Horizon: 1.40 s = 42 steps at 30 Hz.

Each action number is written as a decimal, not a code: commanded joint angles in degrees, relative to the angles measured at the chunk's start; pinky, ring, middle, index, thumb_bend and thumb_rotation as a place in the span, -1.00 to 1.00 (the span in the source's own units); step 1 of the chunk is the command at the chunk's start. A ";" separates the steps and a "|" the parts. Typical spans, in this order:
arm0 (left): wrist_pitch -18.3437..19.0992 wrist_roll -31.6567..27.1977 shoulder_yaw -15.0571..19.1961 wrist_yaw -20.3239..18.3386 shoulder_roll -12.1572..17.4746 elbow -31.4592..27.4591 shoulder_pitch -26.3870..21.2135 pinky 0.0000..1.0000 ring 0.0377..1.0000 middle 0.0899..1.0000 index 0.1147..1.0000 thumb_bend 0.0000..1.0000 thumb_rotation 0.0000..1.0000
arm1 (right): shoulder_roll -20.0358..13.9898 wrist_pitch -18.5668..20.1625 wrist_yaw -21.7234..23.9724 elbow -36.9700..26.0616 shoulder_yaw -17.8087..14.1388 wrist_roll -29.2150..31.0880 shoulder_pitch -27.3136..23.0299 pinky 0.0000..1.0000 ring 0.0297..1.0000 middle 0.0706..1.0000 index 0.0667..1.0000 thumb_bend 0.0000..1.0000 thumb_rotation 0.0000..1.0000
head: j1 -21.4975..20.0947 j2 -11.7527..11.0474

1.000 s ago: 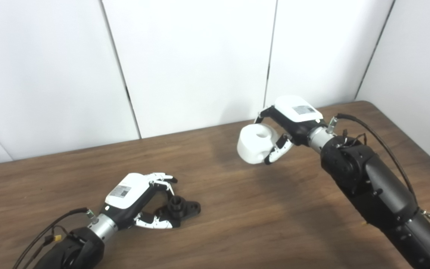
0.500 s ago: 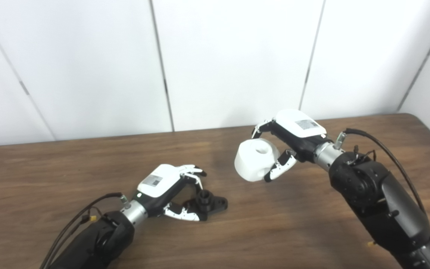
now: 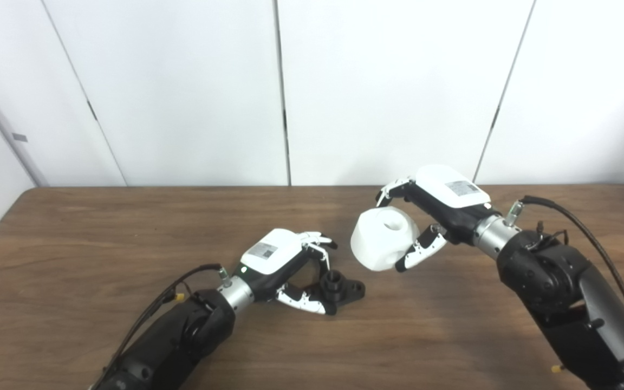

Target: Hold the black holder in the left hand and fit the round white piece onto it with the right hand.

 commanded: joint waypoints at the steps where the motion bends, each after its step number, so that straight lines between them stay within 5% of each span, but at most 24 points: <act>1: 3.72 4.73 -3.69 -5.40 -1.42 3.75 2.23 0.51 0.75 0.65 -0.17 0.05 -0.86 | 0.67 -1.73 -0.85 -0.59 -0.42 0.63 -3.77 0.39 0.60 0.48 -0.11 0.05 -0.71 | 0.06 0.02; 41: 8.17 3.44 -3.41 -7.35 -1.29 0.91 2.65 0.50 0.75 0.69 -0.15 0.04 -0.85 | 5.38 -6.58 -0.15 7.36 4.64 0.48 -6.50 0.38 0.59 0.46 -0.11 0.05 -0.72 | 2.98 2.34; 42: 8.34 3.38 -3.36 -7.47 -1.18 0.81 2.63 0.49 0.75 0.70 -0.04 0.51 -0.69 | 5.35 -6.72 -0.18 7.46 4.66 0.48 -6.54 0.39 0.59 0.46 -0.11 0.05 -0.72 | 3.01 2.37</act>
